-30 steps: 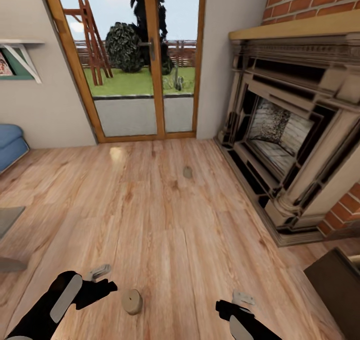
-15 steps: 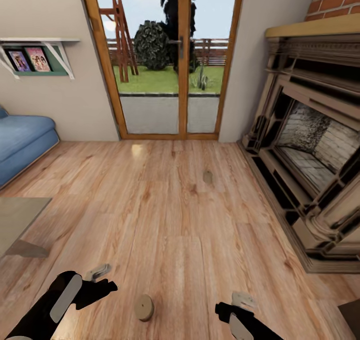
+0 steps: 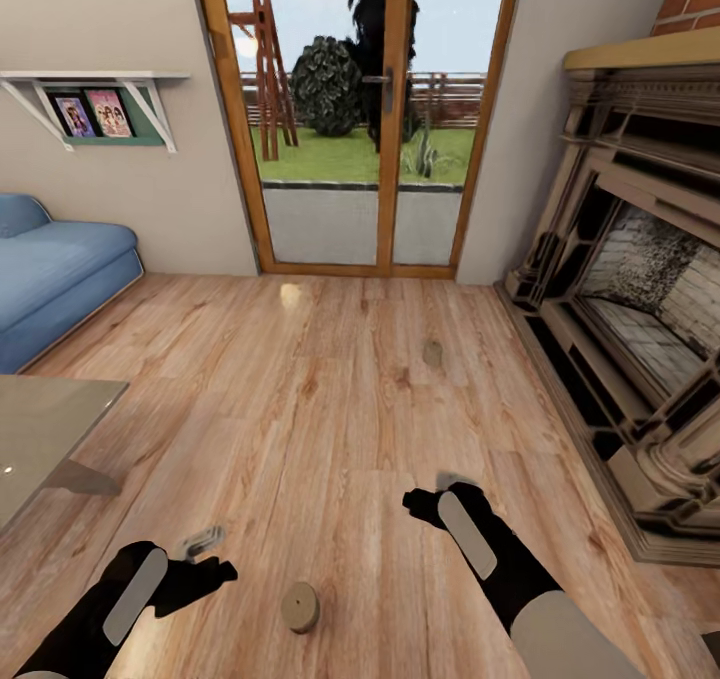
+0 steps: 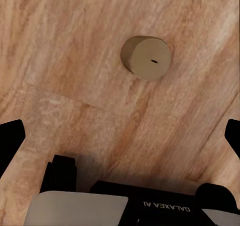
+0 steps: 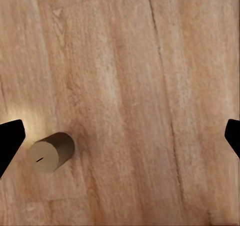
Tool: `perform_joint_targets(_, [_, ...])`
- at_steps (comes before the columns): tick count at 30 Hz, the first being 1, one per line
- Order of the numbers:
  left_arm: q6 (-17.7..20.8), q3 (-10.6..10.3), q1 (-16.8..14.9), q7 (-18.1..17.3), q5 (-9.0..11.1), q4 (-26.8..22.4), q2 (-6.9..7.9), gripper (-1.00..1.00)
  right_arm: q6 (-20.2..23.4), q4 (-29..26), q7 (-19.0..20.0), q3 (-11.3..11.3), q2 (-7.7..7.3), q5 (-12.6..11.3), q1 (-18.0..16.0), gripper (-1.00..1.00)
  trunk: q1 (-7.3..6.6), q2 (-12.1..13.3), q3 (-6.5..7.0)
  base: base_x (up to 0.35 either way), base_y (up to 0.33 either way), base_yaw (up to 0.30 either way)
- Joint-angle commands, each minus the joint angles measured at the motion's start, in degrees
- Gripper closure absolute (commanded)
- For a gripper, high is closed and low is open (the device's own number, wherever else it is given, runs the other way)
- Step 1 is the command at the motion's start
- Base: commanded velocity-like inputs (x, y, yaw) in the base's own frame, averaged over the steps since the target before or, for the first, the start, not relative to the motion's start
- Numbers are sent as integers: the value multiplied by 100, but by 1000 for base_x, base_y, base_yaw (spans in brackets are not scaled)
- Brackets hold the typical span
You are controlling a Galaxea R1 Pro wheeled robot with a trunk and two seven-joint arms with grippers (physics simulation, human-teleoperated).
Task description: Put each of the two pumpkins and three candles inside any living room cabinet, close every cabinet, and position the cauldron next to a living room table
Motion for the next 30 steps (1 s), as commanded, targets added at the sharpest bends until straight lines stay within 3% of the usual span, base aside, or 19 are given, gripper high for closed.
perform_joint_targets(1, [-49,-4,0,0,-2,0,-1,-100,23,-18,-59,-11,65,3,-2,-100,0,0,0,0,-5,4])
perform_joint_targets(11, [-254,2,0,4,-227,0,-1,-100,44,-81,-124,11,221,19,-1,-100,0,0,0,144,-110,1])
perform_joint_targets(20, [-348,3,0,1,-245,0,-7,-100,-10,-83,-124,64,237,45,4,-100,22,-40,-18,56,-7,0])
perform_joint_targets(25, [-529,3,0,-4,-247,0,-5,-100,-295,-76,-92,172,238,62,15,-100,22,-40,-18,2,0,0])
perform_joint_targets(30, [-569,3,0,-3,-257,0,-2,-100,-353,-61,-82,278,238,69,16,-100,132,-241,-108,0,0,0])
